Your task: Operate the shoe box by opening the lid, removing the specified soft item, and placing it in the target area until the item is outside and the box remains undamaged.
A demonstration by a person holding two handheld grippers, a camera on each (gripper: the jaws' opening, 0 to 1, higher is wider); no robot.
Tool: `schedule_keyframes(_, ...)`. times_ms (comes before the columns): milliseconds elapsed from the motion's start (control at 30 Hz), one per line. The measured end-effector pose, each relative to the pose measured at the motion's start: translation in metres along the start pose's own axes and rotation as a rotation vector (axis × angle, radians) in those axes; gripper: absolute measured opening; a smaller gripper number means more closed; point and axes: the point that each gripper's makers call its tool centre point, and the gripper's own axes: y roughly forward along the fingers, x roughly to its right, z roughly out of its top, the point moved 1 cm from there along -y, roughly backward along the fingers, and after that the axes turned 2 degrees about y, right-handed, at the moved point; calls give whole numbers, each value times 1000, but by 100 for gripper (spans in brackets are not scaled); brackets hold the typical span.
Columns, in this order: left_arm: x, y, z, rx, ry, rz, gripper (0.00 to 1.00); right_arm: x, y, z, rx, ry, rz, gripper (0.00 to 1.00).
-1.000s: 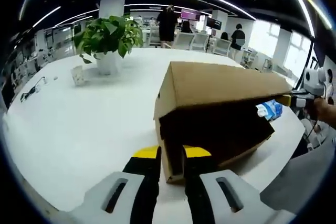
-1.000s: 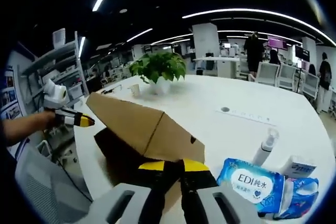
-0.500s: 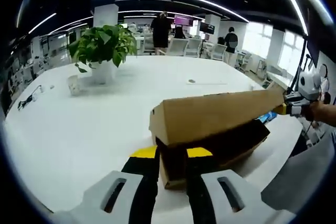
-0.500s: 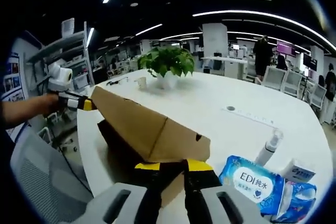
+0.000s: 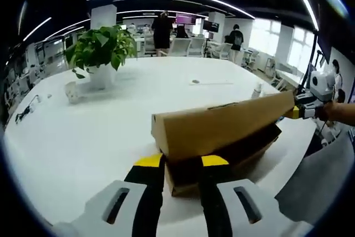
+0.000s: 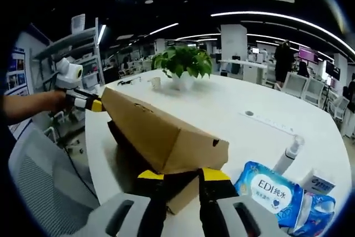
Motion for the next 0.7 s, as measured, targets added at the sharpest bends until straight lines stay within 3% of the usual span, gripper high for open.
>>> schedule_keyframes(700, 7, 5, -28, -82, 39, -37, 29, -13, 4, -24, -50, -95, 43, 27)
